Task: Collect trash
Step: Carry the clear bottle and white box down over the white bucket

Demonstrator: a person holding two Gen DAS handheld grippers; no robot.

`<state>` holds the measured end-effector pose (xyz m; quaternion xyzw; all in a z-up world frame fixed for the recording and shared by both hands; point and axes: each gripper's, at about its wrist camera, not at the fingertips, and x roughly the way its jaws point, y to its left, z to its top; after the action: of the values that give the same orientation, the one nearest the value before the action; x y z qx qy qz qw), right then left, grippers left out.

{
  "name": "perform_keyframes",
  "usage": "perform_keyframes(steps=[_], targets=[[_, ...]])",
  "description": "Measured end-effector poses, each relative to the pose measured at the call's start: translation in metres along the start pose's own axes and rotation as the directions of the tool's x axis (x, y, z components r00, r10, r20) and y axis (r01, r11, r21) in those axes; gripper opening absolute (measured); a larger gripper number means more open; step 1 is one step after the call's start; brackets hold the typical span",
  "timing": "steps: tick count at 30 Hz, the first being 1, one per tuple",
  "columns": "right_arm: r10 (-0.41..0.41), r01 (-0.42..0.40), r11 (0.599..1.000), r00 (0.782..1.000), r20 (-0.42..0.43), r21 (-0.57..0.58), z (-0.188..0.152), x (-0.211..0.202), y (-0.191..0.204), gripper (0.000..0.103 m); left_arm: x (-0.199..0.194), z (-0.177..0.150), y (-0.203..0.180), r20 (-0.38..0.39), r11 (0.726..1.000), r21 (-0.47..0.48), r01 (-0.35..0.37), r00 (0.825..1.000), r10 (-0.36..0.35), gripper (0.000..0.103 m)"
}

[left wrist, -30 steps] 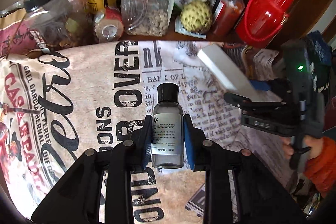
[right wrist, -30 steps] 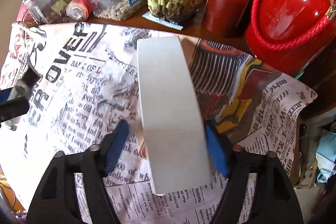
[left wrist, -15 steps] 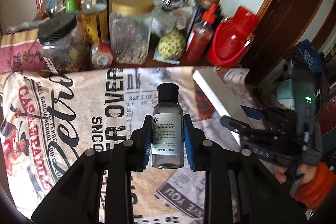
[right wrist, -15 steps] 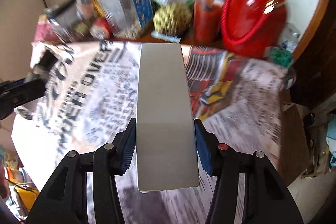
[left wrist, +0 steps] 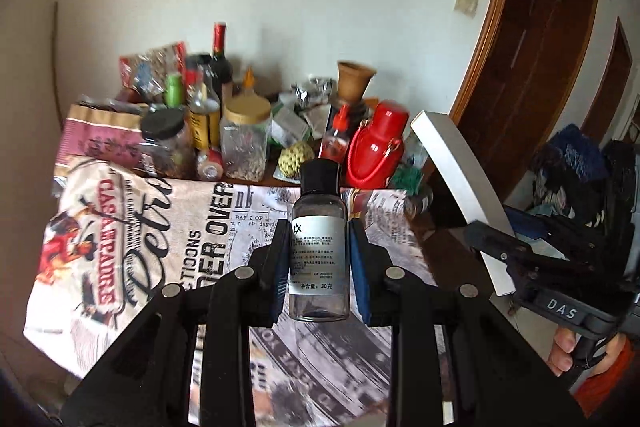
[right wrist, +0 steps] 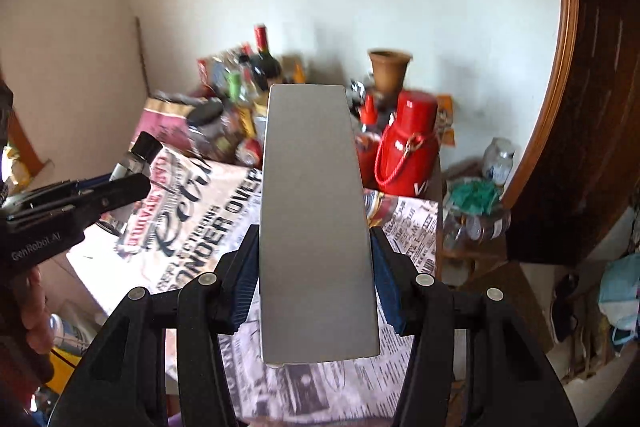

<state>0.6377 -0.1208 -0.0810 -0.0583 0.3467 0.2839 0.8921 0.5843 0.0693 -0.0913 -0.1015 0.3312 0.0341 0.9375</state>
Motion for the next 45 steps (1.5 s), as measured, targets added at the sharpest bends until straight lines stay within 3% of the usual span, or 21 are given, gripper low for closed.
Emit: perform_keyframes(steps=[8, 14, 22, 35, 45], targets=[[0.048, -0.048, 0.999, 0.994, 0.100, -0.006, -0.014, -0.073, 0.018, 0.049, -0.086, -0.029, -0.019, 0.077, 0.999, -0.012, -0.048, 0.996, 0.049, 0.027], [0.068, -0.071, 0.997, 0.990, 0.120, 0.016, -0.041, -0.107, 0.046, 0.049, -0.124, -0.056, -0.015, 0.074, 0.999, -0.015, -0.046, 0.996, 0.047, 0.027], [0.049, -0.057, 0.993, 0.995, 0.085, 0.105, -0.094, -0.137, 0.099, 0.049, -0.173, -0.099, 0.004, 0.058, 1.000, 0.021, 0.001, 0.998, -0.002, 0.027], [0.010, -0.008, 0.984, 1.000, -0.006, 0.176, -0.182, -0.175, 0.185, 0.049, -0.269, -0.197, 0.045, -0.002, 0.998, 0.055, 0.030, 1.000, -0.030, 0.027], [0.025, 0.001, 0.984, 0.990, -0.141, 0.180, -0.229, -0.159, 0.213, 0.049, -0.259, -0.248, 0.067, -0.135, 0.999, 0.008, 0.041, 0.990, -0.039, 0.027]])
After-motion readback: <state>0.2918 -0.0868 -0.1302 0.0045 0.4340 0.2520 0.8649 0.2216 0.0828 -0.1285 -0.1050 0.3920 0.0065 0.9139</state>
